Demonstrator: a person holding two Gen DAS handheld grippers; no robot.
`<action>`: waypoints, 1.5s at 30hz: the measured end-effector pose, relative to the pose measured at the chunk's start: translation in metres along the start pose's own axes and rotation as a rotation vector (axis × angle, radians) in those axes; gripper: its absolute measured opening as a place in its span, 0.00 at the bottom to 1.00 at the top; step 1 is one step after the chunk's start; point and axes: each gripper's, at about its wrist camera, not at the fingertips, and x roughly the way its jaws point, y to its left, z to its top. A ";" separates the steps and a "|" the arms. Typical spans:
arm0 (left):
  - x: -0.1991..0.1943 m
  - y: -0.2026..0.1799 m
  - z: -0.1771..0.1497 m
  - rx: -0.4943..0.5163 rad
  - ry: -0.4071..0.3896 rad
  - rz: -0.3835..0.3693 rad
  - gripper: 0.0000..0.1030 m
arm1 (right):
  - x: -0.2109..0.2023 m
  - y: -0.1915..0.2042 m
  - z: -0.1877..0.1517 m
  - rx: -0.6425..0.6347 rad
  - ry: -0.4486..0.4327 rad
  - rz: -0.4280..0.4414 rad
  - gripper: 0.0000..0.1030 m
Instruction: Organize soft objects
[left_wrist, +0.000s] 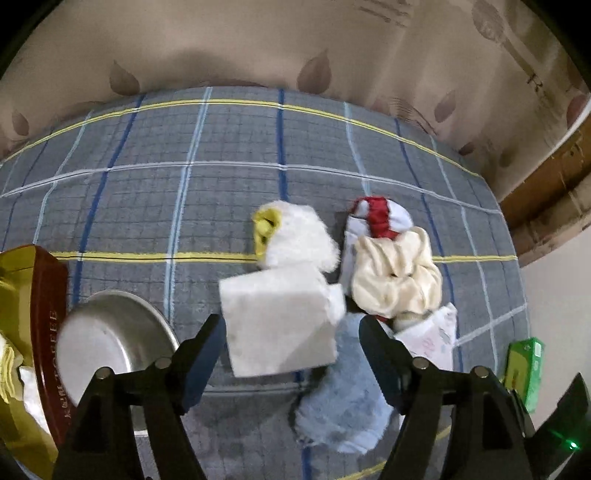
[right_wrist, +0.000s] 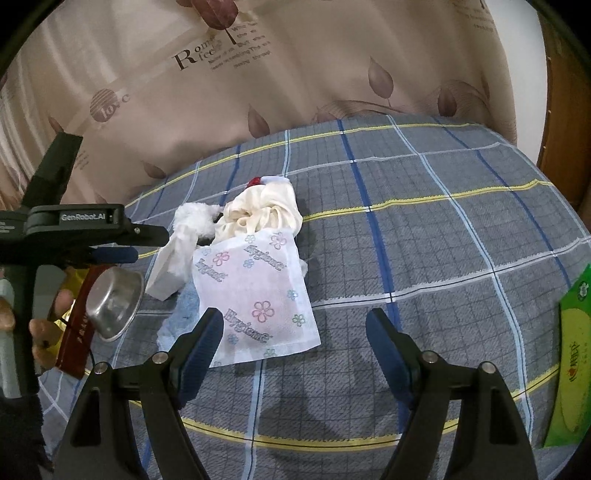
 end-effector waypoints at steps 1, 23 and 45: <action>0.003 0.002 0.001 -0.007 0.004 0.004 0.75 | 0.000 0.000 0.000 0.003 0.000 0.001 0.75; 0.034 0.010 -0.005 -0.060 0.045 0.064 0.77 | 0.006 -0.001 -0.002 0.018 0.024 0.006 0.75; -0.009 0.003 -0.033 0.011 -0.018 0.061 0.61 | 0.008 0.006 0.000 -0.011 0.011 0.021 0.75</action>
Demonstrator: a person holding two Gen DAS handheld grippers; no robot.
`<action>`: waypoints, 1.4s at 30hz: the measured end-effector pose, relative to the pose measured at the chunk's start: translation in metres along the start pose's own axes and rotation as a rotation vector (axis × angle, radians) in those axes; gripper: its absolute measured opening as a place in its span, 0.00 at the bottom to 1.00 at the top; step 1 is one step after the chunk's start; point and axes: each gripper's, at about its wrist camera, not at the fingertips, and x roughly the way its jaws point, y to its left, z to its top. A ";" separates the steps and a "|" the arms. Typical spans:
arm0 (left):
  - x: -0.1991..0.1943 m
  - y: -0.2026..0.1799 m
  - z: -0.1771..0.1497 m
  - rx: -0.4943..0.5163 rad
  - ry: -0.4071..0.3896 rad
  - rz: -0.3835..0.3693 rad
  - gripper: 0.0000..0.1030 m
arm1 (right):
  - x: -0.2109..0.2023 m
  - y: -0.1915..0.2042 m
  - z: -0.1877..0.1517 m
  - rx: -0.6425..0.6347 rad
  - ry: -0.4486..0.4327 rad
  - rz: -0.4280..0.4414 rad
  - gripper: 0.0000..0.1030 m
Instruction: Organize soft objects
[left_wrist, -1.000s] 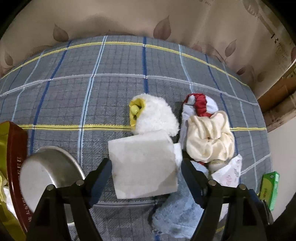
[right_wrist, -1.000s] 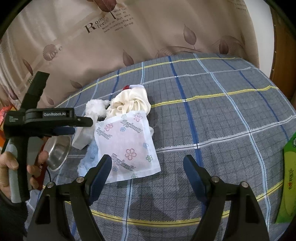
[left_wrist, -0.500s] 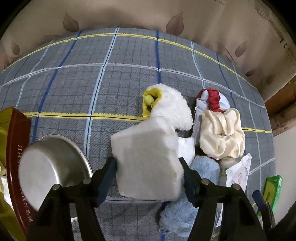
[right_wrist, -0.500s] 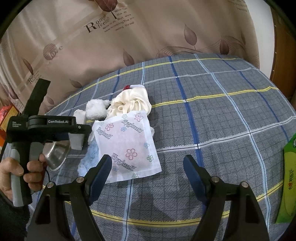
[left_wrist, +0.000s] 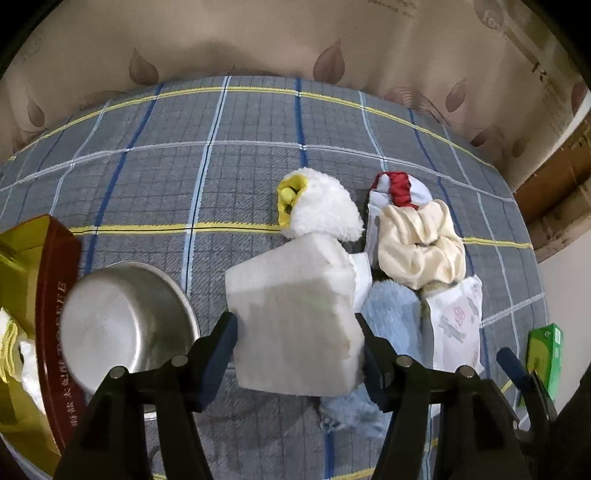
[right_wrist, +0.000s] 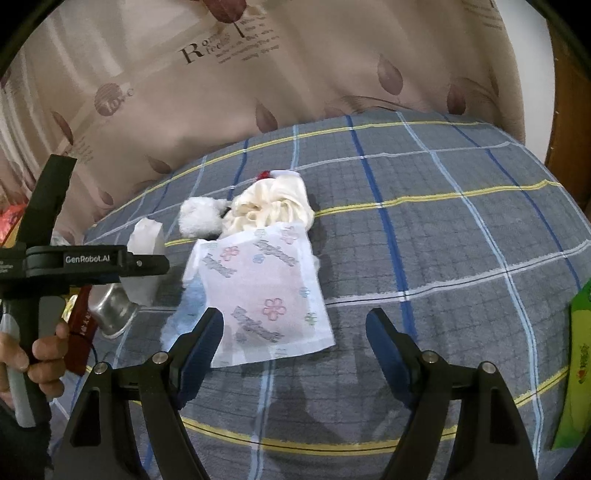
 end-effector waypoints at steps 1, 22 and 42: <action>0.000 -0.003 0.000 0.004 -0.003 0.006 0.61 | 0.000 0.002 0.000 -0.005 -0.002 0.003 0.75; -0.062 0.017 -0.032 0.072 -0.087 0.052 0.37 | 0.037 0.032 0.003 -0.132 0.025 -0.039 0.58; -0.030 0.018 -0.021 0.037 0.060 -0.088 0.60 | 0.030 0.026 0.002 -0.090 0.043 0.000 0.30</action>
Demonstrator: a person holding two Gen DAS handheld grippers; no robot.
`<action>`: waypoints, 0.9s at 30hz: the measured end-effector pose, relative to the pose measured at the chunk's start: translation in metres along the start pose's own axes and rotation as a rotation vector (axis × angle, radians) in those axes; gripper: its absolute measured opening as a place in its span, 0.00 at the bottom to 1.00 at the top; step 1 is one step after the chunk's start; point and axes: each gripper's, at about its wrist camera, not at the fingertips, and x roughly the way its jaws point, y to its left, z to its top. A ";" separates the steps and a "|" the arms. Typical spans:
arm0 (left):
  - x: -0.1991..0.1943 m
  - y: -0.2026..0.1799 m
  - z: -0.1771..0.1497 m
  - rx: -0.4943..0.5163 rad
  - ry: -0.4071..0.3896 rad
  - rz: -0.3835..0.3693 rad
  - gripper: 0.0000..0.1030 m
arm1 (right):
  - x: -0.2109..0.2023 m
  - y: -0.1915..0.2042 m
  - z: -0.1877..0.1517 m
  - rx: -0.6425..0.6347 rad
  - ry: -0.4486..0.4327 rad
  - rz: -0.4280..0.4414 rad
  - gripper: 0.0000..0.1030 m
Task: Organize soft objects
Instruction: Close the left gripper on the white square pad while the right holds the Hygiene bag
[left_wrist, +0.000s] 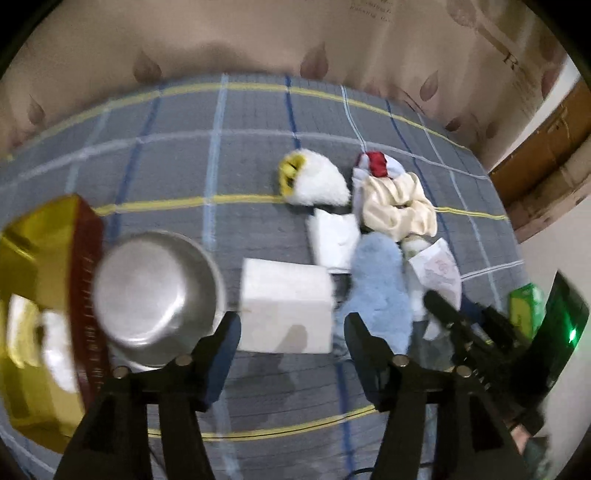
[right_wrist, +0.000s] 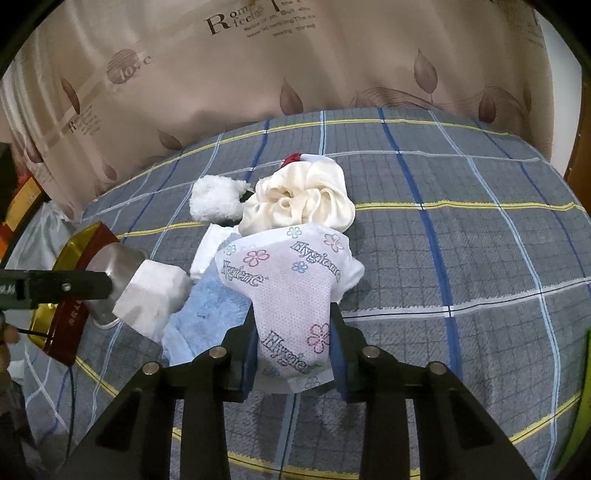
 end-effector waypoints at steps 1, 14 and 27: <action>0.003 -0.001 0.003 -0.003 0.011 -0.002 0.60 | 0.000 -0.001 0.000 0.004 0.001 0.004 0.30; 0.039 -0.008 0.013 0.041 0.054 0.128 0.77 | -0.002 -0.002 0.001 0.003 0.010 -0.009 0.28; 0.062 -0.015 0.011 0.057 0.073 0.181 0.78 | -0.022 -0.013 0.008 0.037 -0.038 -0.010 0.26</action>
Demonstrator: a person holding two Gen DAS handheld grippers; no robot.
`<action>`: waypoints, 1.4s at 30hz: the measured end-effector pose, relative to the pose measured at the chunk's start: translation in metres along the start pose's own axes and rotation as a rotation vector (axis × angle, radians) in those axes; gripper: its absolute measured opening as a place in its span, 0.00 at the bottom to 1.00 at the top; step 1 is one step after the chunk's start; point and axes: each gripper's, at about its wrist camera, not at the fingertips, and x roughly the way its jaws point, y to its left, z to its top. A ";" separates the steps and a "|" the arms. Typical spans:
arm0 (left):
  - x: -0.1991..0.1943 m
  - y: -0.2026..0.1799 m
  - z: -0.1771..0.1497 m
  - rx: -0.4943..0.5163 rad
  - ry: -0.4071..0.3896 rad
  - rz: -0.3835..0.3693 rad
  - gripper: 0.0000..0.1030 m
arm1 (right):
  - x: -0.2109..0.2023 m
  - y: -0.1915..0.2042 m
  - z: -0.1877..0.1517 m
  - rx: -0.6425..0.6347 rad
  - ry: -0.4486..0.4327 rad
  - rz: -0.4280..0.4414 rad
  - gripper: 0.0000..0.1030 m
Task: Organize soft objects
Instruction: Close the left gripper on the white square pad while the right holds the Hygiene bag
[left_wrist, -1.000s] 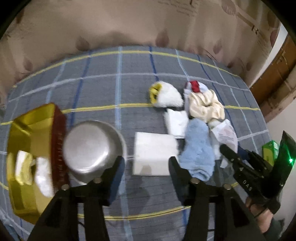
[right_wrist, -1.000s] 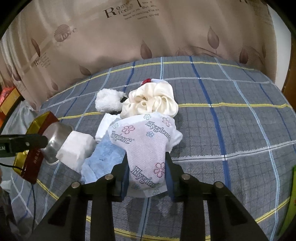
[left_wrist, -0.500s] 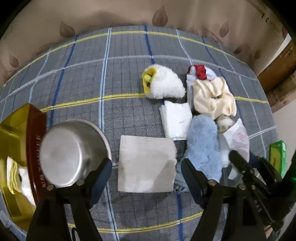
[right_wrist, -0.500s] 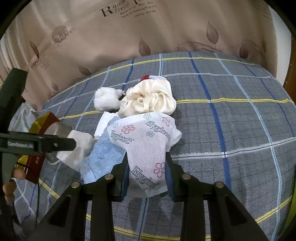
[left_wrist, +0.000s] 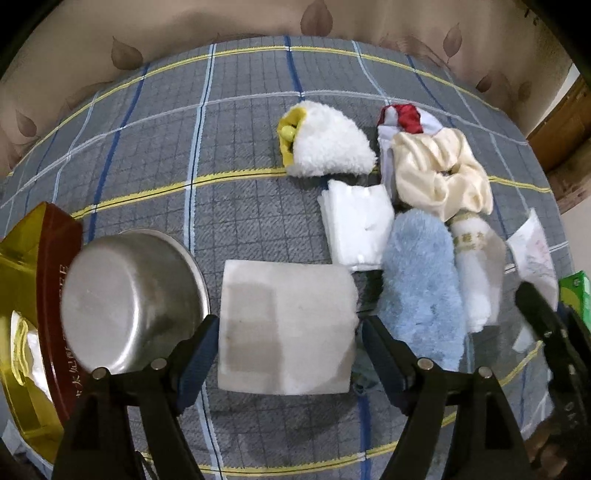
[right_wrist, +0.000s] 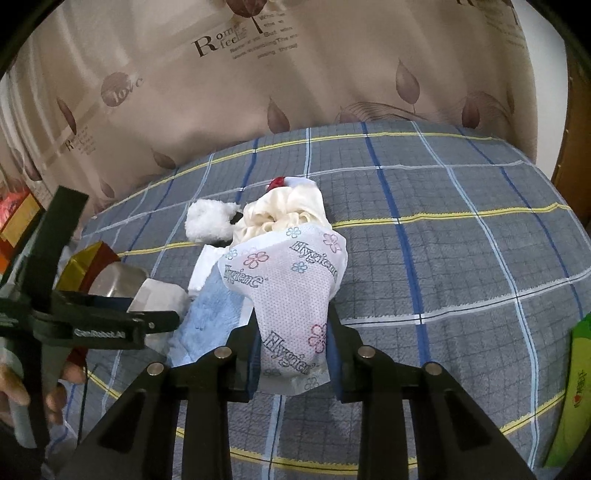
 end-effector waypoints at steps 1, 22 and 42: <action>0.002 0.000 0.001 -0.004 0.004 -0.001 0.79 | 0.000 -0.001 0.000 0.005 0.000 0.004 0.26; 0.008 -0.001 -0.003 -0.030 0.002 0.019 0.71 | 0.001 -0.004 0.000 0.037 0.017 0.029 0.26; -0.073 0.008 -0.069 -0.007 -0.062 0.003 0.70 | -0.007 -0.002 0.002 0.030 -0.006 0.028 0.26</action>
